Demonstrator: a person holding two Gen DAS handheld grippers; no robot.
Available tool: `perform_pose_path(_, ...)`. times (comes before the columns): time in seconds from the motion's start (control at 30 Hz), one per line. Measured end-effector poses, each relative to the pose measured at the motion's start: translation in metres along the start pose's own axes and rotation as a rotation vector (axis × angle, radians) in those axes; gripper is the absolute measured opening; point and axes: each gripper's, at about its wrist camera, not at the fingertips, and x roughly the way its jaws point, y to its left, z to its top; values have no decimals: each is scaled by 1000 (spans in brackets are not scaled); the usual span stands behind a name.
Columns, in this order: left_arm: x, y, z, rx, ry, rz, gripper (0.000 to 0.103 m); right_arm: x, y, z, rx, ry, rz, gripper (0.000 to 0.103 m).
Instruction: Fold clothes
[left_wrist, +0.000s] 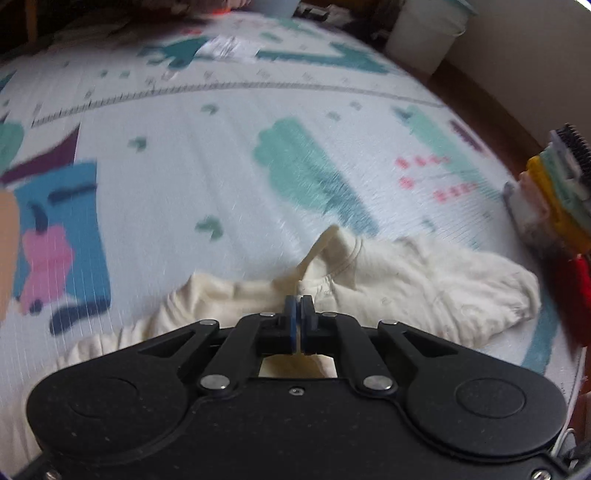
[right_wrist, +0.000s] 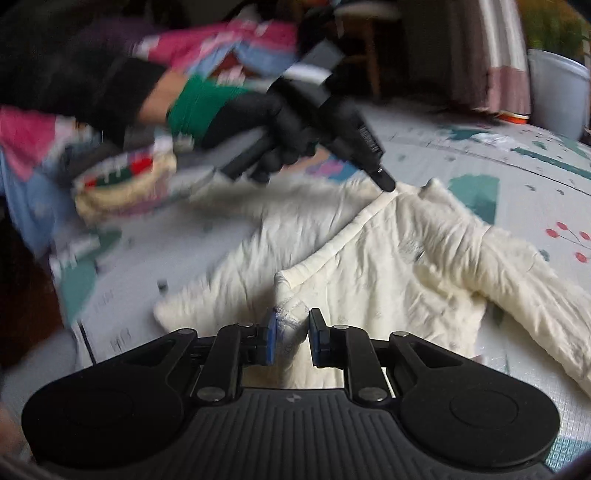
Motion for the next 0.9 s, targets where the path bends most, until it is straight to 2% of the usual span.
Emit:
perform_pose_path(0.23, 3, 2, -5, 3, 0, 4, 0, 22, 37, -9, -230, 87, -20, 20)
perform_pose_path(0.3, 4, 2, -7, 8, 2, 9, 0, 26, 42, -12, -249, 106, -14, 21)
perform_pose_path(0.4, 6, -2, -12, 36, 10, 33, 0, 33, 45, -15, -218, 157, 35, 33)
perform_pose_path(0.43, 5, -3, -13, 48, 6, 43, 0, 28, 46, -16, -210, 135, 52, 39)
perform_pose_path(0.5, 2, -3, -13, 51, 11, 54, 2, 12, 50, -19, -203, 82, 89, 44)
perform_pose_path(0.53, -2, -4, -13, 75, 6, 79, 4, 3, 50, -21, -198, 59, 88, 49)
perform_pose_path(0.6, -15, -10, -16, 146, -13, 102, 15, -15, 45, -25, -164, 17, 64, 53)
perform_pose_path(0.67, -32, -19, -25, 182, -10, 71, 17, -27, 28, -30, -96, 7, -2, 53)
perform_pose_path(0.77, -50, -26, -53, 44, 83, -94, 18, -41, 10, -40, -86, 6, -115, 53)
perform_pose_path(0.8, -51, -28, -65, -4, 122, -140, 21, -43, 6, -44, -99, 16, -146, 53)
perform_pose_path(0.9, -45, -34, -91, -64, 188, -180, 21, -40, 15, -54, -231, 35, -194, 53)
